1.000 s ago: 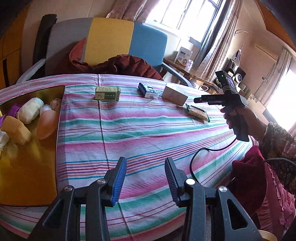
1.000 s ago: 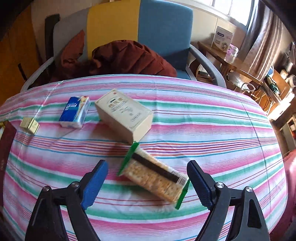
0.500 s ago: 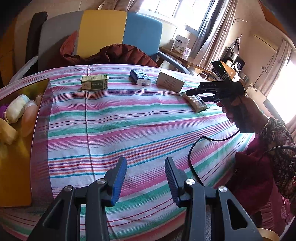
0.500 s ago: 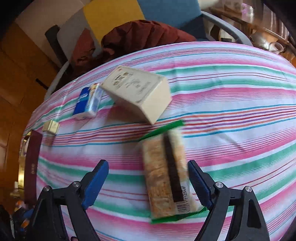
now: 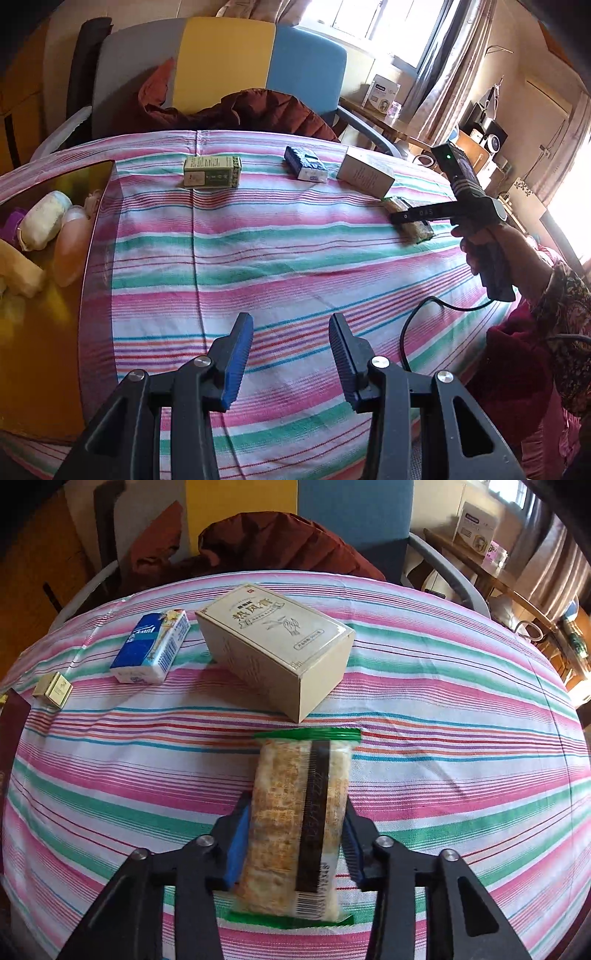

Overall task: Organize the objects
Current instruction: 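Move the right tool to the cracker packet and grasp it, then grasp the small green-and-white box with the left tool while the right tool holds the cracker packet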

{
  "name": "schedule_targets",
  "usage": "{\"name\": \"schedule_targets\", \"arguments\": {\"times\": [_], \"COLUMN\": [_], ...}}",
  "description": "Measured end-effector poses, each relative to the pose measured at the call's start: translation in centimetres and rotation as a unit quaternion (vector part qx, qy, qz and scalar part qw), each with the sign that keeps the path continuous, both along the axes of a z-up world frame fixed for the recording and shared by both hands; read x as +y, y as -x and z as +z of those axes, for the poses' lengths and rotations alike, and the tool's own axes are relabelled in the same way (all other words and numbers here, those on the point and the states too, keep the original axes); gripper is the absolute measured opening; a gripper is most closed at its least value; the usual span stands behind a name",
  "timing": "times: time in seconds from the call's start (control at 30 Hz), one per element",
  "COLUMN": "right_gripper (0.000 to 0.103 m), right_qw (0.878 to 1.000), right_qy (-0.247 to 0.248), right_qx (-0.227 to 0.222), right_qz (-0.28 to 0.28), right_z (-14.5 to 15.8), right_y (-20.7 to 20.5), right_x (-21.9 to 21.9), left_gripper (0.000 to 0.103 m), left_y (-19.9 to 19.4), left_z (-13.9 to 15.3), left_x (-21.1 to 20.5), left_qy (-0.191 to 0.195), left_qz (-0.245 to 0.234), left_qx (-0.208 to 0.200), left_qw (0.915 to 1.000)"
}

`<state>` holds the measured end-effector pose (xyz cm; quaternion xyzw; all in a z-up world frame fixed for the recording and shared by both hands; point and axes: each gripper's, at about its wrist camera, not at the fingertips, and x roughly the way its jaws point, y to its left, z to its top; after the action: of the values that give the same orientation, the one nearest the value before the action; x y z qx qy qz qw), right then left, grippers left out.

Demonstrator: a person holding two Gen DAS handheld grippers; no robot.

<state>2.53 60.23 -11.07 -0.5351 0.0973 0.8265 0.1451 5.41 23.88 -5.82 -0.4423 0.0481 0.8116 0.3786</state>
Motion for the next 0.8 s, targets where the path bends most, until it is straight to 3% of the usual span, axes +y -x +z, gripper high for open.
{"name": "schedule_targets", "arguments": {"times": [0.2, 0.37, 0.63, 0.7, 0.73, 0.8], "right_gripper": [0.038, 0.038, 0.038, 0.038, 0.038, 0.038], "right_qw": [0.998, 0.997, 0.995, 0.995, 0.994, 0.994], "right_qy": [0.054, 0.072, 0.095, 0.1, 0.103, 0.108], "right_qx": [0.014, 0.015, 0.021, 0.022, 0.022, 0.024], "right_qz": [0.007, 0.016, 0.01, 0.01, 0.008, 0.006], "right_z": [0.4, 0.2, 0.0, 0.2, 0.2, 0.2], "right_y": [-0.4, -0.5, -0.9, -1.1, -1.2, -1.2], "right_x": [0.5, 0.7, 2.7, 2.7, 2.9, 3.2], "left_gripper": [0.043, 0.043, 0.043, 0.054, 0.054, 0.055], "left_y": [4.0, 9.8, 19.3, 20.7, 21.4, 21.2], "left_z": [1.6, 1.8, -0.2, -1.1, -1.8, -1.6], "left_x": [2.1, 5.0, 8.6, 9.2, 9.3, 8.7], "left_qy": [0.005, 0.04, 0.079, 0.09, 0.099, 0.063], "left_qz": [0.011, 0.02, 0.064, 0.056, 0.057, 0.05], "left_qx": [0.03, 0.05, 0.041, 0.028, 0.008, -0.011], "left_qw": [0.9995, 0.9978, 0.9939, 0.994, 0.9934, 0.9967]}}
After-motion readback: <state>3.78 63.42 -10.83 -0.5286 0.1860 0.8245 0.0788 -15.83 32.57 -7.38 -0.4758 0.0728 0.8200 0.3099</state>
